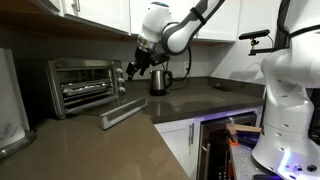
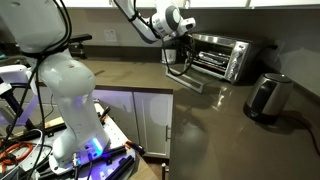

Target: Close the toaster oven door

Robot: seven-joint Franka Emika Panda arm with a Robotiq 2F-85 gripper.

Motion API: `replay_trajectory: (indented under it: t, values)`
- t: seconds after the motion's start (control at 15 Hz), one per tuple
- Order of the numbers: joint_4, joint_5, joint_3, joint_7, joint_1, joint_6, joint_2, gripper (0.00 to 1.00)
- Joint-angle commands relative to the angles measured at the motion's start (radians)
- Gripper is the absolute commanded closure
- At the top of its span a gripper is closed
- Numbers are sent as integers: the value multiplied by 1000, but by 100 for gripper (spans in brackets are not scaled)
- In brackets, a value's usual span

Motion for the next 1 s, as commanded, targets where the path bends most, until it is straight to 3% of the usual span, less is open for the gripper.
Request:
replay_trajectory:
  t: [0.0, 0.07, 0.13, 0.33, 0.6, 0.93]
  values:
    - [-81, 211, -11, -165, 40, 108, -3, 0]
    - [-111, 316, 92, -240, -47, 138, -3, 0]
    - [-135, 392, 3, -291, 62, 155, -4, 0]
    - [-186, 651, 0, -468, 136, 157, -15, 0]
    - [-161, 917, -10, -677, 197, 100, 1, 0]
    - [-122, 1085, -34, -829, 206, -6, 31, 0]
